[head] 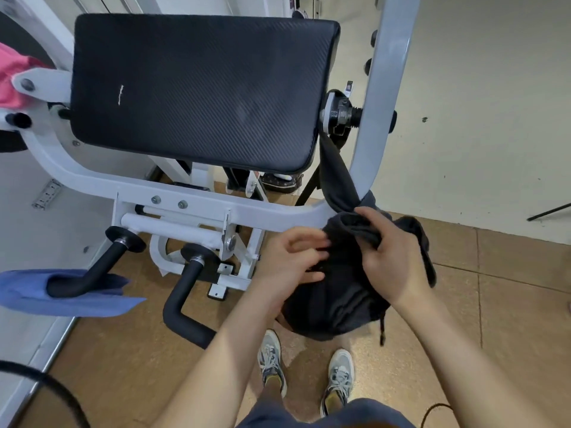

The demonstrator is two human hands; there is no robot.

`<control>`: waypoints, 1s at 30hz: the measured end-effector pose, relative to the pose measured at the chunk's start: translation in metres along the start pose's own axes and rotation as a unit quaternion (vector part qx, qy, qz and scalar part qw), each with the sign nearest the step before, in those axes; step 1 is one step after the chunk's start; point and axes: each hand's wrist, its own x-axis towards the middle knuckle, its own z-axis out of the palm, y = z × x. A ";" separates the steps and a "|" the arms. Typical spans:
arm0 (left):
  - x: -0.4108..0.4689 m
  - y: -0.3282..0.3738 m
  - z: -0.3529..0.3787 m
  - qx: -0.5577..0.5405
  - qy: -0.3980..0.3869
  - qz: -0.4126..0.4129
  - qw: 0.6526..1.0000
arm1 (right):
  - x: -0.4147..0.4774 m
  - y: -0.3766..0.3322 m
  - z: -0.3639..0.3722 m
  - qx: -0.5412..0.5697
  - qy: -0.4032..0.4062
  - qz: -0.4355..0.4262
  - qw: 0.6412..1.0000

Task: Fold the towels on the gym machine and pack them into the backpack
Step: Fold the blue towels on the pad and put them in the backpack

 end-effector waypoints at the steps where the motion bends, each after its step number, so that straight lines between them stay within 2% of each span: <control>1: 0.007 -0.017 -0.009 0.053 0.057 0.013 0.997 | 0.005 -0.001 -0.006 0.029 0.000 0.003 1.000; 3: 0.029 -0.059 -0.023 0.204 0.093 0.010 0.975 | 0.009 -0.005 -0.014 0.067 -0.019 -0.007 0.998; 6: 0.081 -0.134 -0.039 0.397 0.064 -0.059 0.914 | 0.012 -0.008 -0.027 0.126 -0.045 -0.007 0.991; 7: 0.095 -0.150 -0.037 0.407 0.055 -0.072 0.909 | 0.014 -0.007 -0.031 0.142 -0.040 -0.005 0.989; 11: 0.091 -0.150 -0.003 0.247 0.051 -0.049 0.966 | 0.033 -0.001 -0.042 0.168 0.006 0.035 0.985; 15: 0.057 -0.121 -0.004 0.227 0.042 0.022 0.973 | 0.060 0.014 -0.066 0.174 0.094 0.044 0.979; 17: 0.033 -0.085 -0.015 0.254 0.071 0.061 0.963 | 0.074 0.023 -0.078 0.173 0.133 0.051 0.975; 21: 0.002 0.005 -0.047 0.343 0.200 0.162 0.903 | 0.085 0.019 -0.077 0.181 0.179 0.072 0.964; 24: 0.016 0.053 -0.077 0.419 0.255 0.223 0.842 | 0.075 0.000 -0.057 0.217 0.122 0.072 0.966; 26: 0.045 0.066 -0.092 0.499 0.284 0.212 0.791 | 0.066 -0.011 -0.041 0.200 0.051 0.067 0.976; 27: 0.061 0.066 -0.096 0.513 0.302 0.183 0.783 | 0.064 -0.016 -0.034 0.170 0.016 0.063 0.983; 30: 0.094 0.058 -0.091 0.477 0.362 0.105 0.794 | 0.068 -0.024 -0.018 0.057 -0.046 0.035 0.997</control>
